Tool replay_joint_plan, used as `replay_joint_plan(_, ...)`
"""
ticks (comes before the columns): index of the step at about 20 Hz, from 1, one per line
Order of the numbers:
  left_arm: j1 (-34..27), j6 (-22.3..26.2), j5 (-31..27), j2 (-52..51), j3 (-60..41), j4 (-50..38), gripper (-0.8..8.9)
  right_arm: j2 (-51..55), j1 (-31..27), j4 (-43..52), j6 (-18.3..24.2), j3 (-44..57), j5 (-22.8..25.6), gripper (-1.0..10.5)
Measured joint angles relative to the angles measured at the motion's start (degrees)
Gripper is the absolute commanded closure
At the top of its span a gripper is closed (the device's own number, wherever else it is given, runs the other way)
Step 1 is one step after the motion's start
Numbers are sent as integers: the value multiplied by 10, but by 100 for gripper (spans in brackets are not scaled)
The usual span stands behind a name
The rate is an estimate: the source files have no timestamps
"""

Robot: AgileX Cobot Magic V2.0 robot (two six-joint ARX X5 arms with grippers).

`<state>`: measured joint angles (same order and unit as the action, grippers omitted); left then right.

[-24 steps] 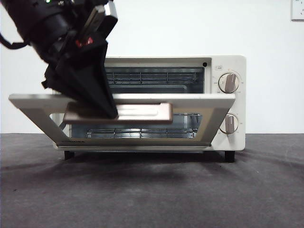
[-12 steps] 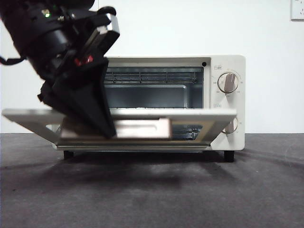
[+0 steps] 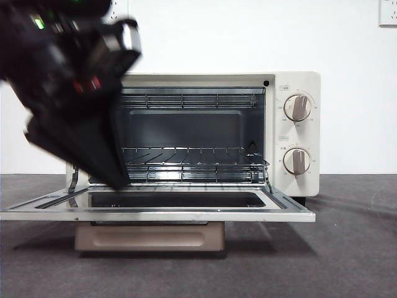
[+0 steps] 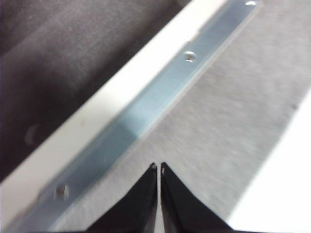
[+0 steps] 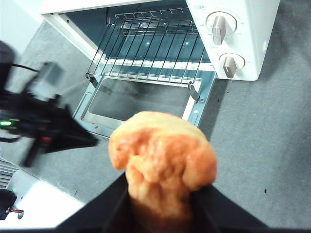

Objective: The left arm flap open the oven, the right arm pick bread and place it into oven, the left arm flap close the oven

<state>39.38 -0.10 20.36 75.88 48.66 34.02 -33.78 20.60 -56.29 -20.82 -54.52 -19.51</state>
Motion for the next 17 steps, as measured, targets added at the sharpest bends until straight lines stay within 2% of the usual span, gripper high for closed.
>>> replay_joint_plan(6,0,-40,2,-195,44,53,797,-40,7,23,0,0,-45,837)
replay_joint_plan(10,0,-72,-39,-309,44,67,797,-97,42,99,0,0,-44,837)
replay_joint_plan(14,0,-82,-90,-407,44,108,797,-176,103,198,-7,0,-41,837)
replay_joint_plan(17,0,-83,-107,-445,44,129,797,-226,132,254,-12,0,-18,838)
